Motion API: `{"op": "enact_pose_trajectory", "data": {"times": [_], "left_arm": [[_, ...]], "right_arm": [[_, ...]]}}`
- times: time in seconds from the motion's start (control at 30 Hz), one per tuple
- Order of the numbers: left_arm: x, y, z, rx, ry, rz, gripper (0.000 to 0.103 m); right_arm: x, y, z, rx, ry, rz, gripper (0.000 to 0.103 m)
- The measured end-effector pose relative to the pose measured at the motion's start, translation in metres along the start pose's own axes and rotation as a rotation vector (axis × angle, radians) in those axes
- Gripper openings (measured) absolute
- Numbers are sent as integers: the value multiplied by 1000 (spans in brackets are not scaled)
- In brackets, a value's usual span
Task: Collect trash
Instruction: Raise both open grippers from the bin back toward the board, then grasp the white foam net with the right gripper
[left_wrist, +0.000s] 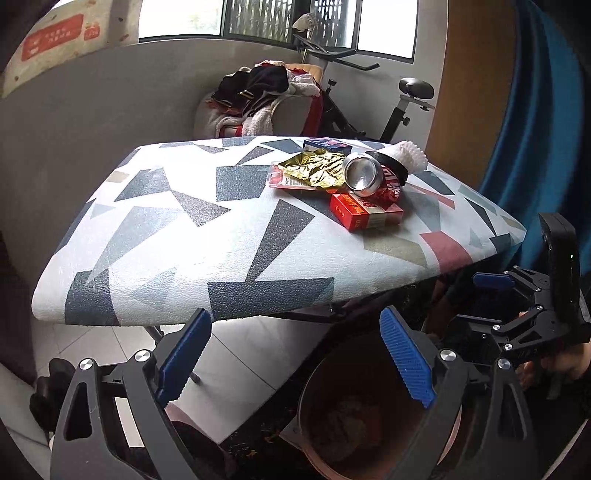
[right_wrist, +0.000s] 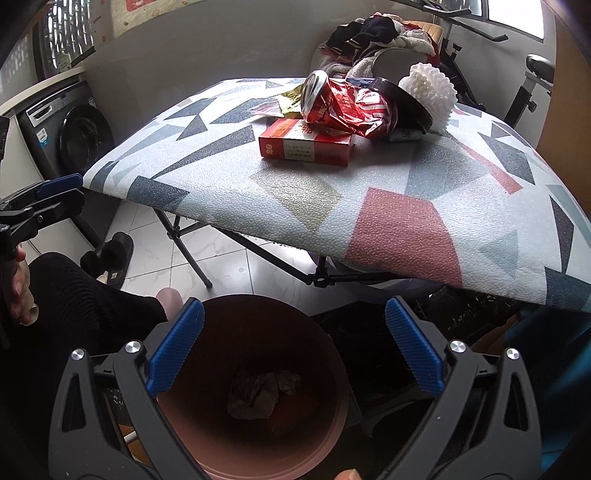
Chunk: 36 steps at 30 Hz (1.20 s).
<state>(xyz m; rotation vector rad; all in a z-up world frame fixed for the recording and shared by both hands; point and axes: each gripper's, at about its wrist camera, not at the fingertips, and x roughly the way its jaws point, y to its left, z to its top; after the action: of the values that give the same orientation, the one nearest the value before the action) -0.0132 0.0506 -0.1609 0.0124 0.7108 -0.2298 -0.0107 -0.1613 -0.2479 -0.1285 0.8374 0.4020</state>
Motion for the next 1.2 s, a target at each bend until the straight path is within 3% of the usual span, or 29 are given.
{"op": "enact_pose_trajectory", "data": {"times": [0.63, 0.8, 0.93, 1.1, 1.2], "left_arm": [[2, 6, 4, -17, 16, 7, 91], [-1, 9, 16, -30, -30, 40, 91], [-4, 9, 31, -44, -59, 30, 91], [-1, 8, 56, -20, -69, 32, 91], [-1, 8, 71, -17, -98, 29, 93]], "right_arm": [[-1, -4, 3, 15, -9, -9, 97], [-16, -21, 10, 73, -56, 29, 97], [-22, -33, 26, 70, -67, 8, 97], [-40, -54, 58, 107, -164, 3, 97], [-42, -70, 78, 132, -178, 12, 97]]}}
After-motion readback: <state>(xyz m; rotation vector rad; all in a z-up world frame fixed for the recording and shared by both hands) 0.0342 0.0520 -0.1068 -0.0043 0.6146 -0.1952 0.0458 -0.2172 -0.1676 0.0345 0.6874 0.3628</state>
